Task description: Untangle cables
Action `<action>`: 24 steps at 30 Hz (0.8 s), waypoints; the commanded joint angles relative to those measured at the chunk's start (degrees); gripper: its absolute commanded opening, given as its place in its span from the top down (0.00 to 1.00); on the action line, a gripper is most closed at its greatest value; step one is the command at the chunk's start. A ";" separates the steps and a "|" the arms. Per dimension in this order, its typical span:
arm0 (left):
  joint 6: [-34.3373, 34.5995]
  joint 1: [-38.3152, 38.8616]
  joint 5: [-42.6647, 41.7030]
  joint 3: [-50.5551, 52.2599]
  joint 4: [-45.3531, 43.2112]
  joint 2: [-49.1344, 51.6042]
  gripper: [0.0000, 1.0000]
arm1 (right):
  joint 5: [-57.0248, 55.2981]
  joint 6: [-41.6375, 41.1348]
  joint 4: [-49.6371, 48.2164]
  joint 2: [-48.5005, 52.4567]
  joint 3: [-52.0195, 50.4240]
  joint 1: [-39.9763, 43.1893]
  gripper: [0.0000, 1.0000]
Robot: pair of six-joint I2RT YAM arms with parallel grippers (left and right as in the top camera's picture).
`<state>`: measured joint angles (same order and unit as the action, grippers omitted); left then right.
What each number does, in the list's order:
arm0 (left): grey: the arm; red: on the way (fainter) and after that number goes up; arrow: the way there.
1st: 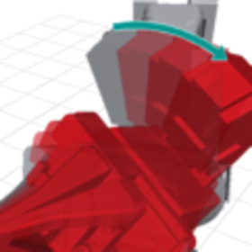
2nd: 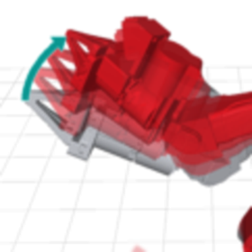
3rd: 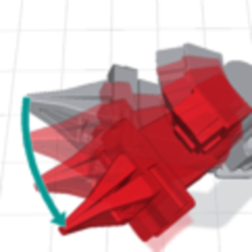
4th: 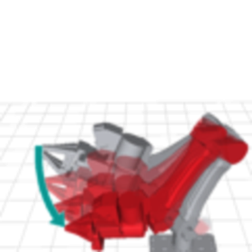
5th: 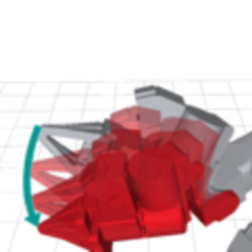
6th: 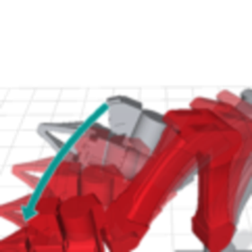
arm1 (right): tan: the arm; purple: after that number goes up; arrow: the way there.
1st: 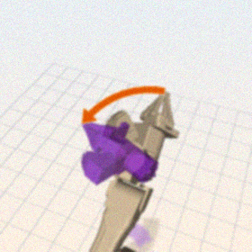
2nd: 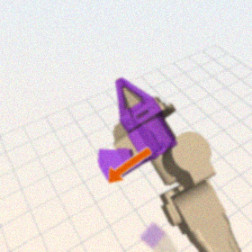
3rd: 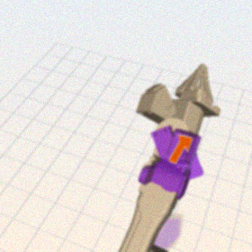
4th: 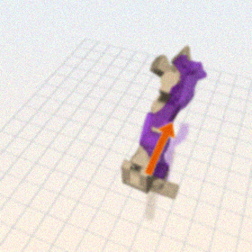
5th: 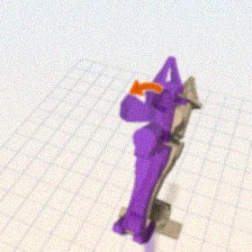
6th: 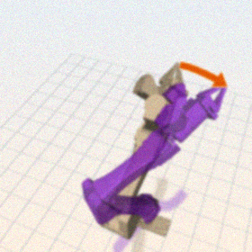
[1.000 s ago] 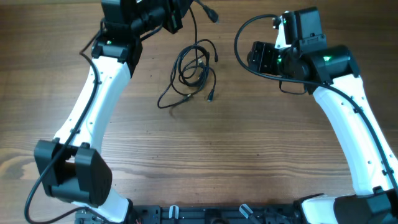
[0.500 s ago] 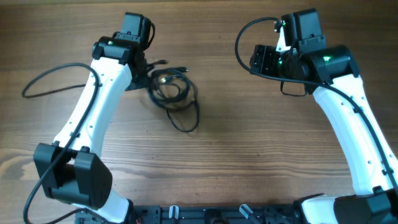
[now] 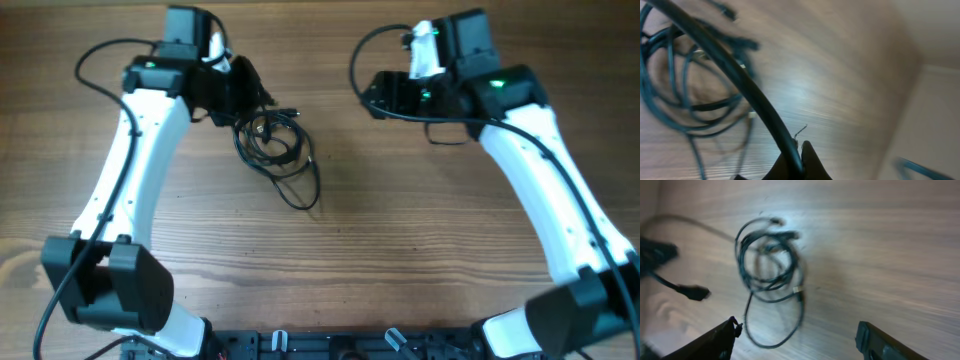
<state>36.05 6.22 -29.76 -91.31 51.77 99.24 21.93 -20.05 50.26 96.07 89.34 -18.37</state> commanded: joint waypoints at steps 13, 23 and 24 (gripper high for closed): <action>32.94 -4.63 -15.85 -3.54 -15.45 -11.61 0.96 | 10.29 -5.86 -6.62 11.45 -0.22 -7.30 0.44; 54.12 -2.29 -15.87 -3.54 -25.11 -11.58 0.96 | 10.40 -0.70 -5.22 9.66 0.22 -0.85 0.56; 49.55 -1.92 -12.41 -3.54 -23.76 -11.58 0.96 | 9.51 -0.31 -4.09 8.33 0.39 2.71 0.56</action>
<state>90.37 3.44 -46.52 -93.84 26.94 88.47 31.90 -22.13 44.73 106.30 89.34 -22.00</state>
